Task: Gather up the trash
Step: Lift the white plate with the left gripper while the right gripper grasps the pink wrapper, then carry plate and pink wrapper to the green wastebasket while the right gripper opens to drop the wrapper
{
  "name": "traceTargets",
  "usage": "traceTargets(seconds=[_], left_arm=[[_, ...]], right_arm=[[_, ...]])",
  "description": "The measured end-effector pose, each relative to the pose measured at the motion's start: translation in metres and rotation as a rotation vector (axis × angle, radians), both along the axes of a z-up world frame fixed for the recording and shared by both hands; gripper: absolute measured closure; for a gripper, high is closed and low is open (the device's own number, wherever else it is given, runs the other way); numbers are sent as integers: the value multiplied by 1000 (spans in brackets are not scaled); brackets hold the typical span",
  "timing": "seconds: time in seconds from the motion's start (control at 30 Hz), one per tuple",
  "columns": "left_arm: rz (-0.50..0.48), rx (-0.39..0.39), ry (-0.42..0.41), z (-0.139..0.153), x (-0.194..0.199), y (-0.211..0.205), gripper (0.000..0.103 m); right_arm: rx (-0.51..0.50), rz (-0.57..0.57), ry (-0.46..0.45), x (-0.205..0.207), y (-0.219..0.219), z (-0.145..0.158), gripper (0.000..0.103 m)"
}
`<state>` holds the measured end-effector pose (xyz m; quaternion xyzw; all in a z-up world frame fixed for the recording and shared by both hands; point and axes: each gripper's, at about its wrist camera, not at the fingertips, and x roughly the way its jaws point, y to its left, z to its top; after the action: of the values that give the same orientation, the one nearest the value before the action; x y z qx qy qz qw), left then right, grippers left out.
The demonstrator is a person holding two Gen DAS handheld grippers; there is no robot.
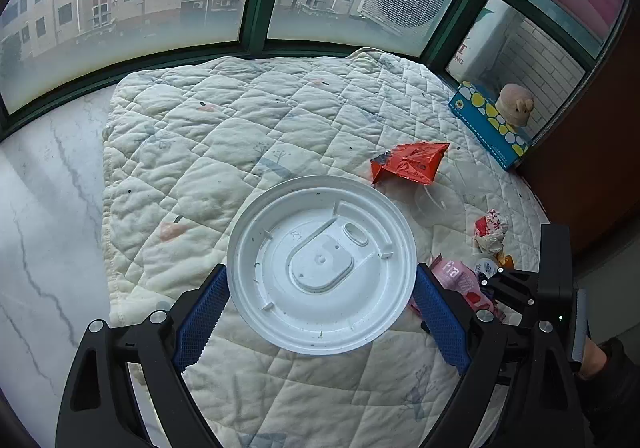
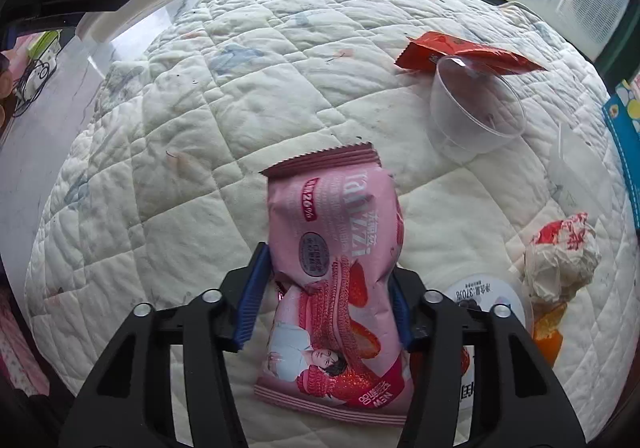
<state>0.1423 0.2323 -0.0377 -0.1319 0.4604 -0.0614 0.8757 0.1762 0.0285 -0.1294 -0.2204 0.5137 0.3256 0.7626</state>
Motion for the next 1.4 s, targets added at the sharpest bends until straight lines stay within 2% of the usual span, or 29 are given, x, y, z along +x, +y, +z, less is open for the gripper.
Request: traceTargets(seconds=[0.2,0.33,0.5,0.63,1.13,1.4], left_arm=[[-47,-3,-13,4,-2,-21,16],[-90,-6,-24,8,-2,-41,16],[-164,2,-39,15,-1,-77,16],[-241,18,-47,17,-2,-116,16],[-540,8,-51,18,-7,-278,16],[-648,41,-57,17,-15,-348,16]], right_arm=[[110,-119,30,-13,-30,16,60],[183,-185,16,-31,-54,33,61],[264,-301,3,-50,-93,48,61],[287,-403,-17,-66,-132,56,61],[242,-828,-115,-111,-303,60,61],[213,-985,-146,-133,-373,60,61]])
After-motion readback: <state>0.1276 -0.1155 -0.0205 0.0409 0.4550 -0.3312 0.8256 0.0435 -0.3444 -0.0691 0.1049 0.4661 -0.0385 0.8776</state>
